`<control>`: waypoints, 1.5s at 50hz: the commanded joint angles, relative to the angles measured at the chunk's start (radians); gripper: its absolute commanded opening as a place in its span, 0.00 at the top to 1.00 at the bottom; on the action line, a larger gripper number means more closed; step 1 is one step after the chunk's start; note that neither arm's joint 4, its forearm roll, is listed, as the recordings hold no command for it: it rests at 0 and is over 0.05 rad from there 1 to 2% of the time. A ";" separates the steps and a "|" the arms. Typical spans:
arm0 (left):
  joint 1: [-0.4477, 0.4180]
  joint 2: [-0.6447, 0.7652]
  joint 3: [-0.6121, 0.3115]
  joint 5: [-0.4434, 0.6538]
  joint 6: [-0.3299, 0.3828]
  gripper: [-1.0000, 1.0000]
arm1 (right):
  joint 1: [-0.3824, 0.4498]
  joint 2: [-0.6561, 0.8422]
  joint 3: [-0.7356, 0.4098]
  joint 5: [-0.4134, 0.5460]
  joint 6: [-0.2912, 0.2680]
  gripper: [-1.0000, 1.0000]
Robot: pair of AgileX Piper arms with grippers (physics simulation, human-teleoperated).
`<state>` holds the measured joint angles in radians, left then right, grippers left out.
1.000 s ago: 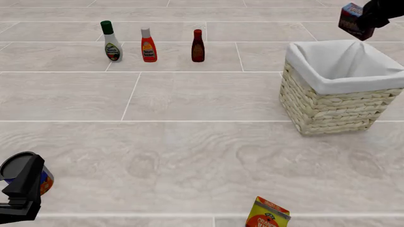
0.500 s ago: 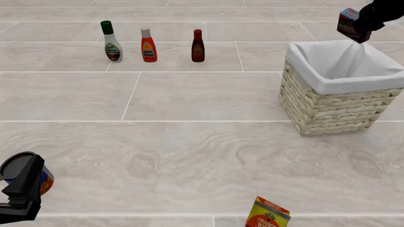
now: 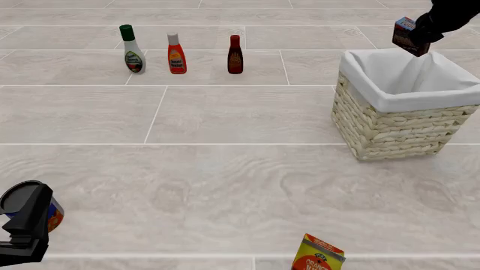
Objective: Pick the chocolate pudding and place it in the basket.
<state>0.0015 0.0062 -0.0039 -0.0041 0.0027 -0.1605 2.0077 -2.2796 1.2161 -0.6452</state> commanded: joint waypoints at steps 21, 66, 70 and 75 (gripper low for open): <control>0.000 -0.002 0.002 0.000 0.000 0.00 | -0.007 0.070 -0.012 0.004 0.006 1.00; 0.000 -0.002 0.002 0.000 0.000 0.00 | -0.015 0.136 -0.020 -0.001 0.006 1.00; 0.000 -0.002 0.002 0.000 0.000 0.00 | -0.015 0.142 -0.019 -0.003 0.004 1.00; 0.000 -0.002 0.002 0.000 0.000 0.00 | -0.017 0.146 -0.011 -0.009 0.004 1.00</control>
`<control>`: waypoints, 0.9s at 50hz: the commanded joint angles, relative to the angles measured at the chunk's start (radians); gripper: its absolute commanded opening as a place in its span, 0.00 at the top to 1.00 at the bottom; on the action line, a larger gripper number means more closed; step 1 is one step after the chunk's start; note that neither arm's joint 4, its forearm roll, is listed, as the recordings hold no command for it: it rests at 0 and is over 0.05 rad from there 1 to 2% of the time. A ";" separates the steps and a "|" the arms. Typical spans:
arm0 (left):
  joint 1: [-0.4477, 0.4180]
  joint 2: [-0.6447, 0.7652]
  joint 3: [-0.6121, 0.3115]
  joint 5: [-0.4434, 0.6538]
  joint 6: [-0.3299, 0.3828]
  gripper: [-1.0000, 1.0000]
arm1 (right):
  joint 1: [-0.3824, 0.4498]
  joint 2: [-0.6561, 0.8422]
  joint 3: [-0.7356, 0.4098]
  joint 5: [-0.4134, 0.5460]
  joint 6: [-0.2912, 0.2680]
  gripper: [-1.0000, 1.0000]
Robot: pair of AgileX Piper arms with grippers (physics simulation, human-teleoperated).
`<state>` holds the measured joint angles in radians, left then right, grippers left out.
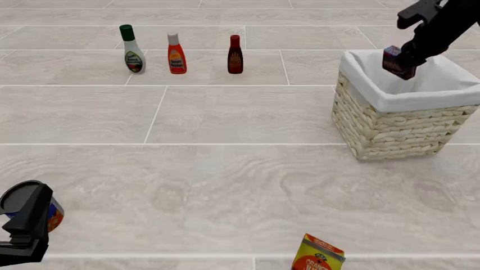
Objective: Pick the chocolate pudding and place it in the basket.
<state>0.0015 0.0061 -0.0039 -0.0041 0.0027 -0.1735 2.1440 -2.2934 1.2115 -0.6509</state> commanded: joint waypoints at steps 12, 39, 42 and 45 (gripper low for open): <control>0.000 -0.002 0.002 0.000 0.000 0.00 | -0.002 0.016 0.029 -0.025 0.013 1.00; 0.000 -0.002 0.002 0.000 0.000 0.00 | -0.009 0.035 0.073 -0.064 0.007 1.00; 0.000 -0.002 0.002 -0.001 0.000 0.00 | -0.010 0.036 0.079 -0.067 0.007 1.00; 0.000 -0.002 0.002 0.000 0.000 0.00 | -0.013 0.039 0.077 -0.067 0.005 1.00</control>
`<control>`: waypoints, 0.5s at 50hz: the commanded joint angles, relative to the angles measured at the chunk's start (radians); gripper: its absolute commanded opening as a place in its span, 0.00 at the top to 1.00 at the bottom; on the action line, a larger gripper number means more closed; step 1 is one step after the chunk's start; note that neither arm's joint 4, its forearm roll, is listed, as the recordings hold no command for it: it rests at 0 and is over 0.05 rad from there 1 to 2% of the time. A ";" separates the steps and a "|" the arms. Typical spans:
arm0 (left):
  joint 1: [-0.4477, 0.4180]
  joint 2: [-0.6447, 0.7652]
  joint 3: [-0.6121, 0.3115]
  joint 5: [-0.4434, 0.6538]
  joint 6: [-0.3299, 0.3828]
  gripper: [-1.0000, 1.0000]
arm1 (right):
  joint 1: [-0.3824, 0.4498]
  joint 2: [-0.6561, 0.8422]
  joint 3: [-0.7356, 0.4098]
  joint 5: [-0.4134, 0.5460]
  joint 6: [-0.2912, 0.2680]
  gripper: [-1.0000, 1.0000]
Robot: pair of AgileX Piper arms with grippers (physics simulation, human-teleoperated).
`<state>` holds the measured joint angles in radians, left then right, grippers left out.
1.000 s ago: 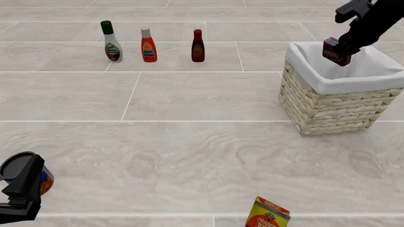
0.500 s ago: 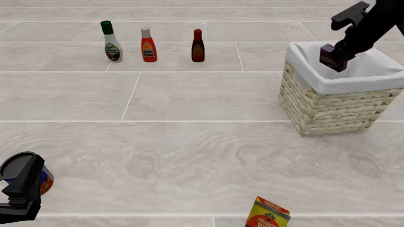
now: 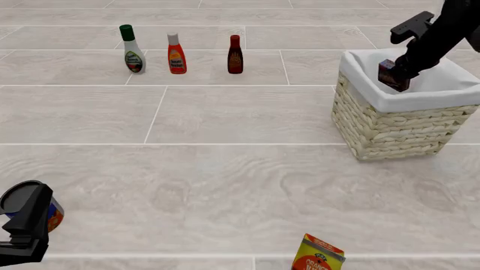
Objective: Pick the chocolate pudding and place it in the basket.
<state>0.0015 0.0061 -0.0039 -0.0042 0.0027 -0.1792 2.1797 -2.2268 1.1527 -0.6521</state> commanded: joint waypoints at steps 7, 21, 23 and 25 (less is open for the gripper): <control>0.000 -0.002 0.002 0.000 0.000 0.00 | -0.005 0.008 0.029 -0.024 0.009 1.00; -0.001 -0.002 0.002 0.000 0.000 0.00 | -0.008 0.012 0.057 -0.046 0.012 1.00; 0.000 -0.001 0.002 0.000 0.000 0.00 | -0.008 0.013 0.061 -0.050 0.012 1.00; 0.000 -0.001 0.002 0.000 0.000 0.00 | -0.007 0.013 0.074 -0.059 0.012 1.00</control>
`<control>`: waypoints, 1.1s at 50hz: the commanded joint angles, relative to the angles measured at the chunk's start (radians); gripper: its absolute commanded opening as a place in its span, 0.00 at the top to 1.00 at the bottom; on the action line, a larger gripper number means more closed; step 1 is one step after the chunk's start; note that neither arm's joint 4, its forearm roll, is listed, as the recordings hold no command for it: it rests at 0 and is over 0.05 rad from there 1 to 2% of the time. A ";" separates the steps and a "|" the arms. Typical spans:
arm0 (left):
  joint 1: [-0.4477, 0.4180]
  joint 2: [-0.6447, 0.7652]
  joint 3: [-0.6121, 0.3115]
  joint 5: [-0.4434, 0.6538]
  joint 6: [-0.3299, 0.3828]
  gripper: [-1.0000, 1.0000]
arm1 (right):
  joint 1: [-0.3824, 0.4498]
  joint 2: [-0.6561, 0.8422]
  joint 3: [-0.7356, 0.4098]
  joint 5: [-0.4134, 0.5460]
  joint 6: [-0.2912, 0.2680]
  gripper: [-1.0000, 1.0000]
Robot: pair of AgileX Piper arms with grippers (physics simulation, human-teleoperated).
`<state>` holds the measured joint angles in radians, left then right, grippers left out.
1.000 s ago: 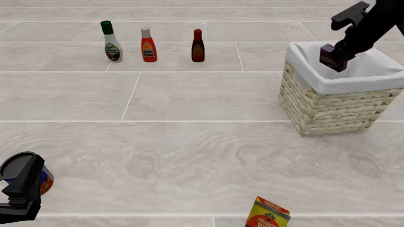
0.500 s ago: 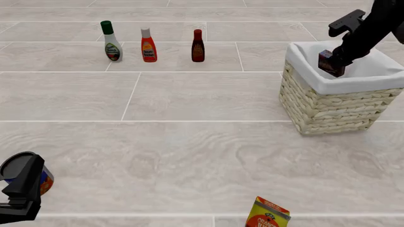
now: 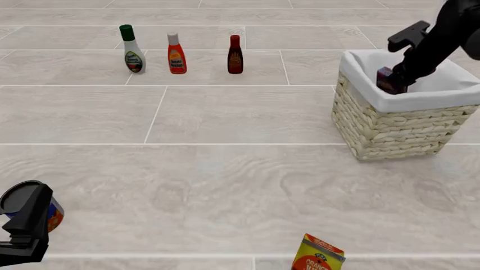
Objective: Pick the chocolate pudding and place it in the basket.
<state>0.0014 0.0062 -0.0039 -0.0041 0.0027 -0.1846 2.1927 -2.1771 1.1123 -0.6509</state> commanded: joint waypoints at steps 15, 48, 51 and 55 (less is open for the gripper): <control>0.000 -0.002 0.002 0.000 0.000 0.00 | -0.004 0.015 0.033 -0.031 0.014 1.00; 0.000 -0.002 0.002 0.000 0.000 0.00 | -0.005 0.010 0.035 -0.026 0.020 0.00; 0.000 -0.002 0.002 0.000 0.000 0.00 | -0.007 0.004 0.037 -0.025 0.019 0.00; 0.000 -0.002 0.002 -0.001 0.000 0.00 | -0.009 0.001 0.037 -0.026 0.016 0.00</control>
<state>0.0015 0.0061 -0.0039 -0.0042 0.0027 -0.1872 2.2062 -2.1444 1.0839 -0.6313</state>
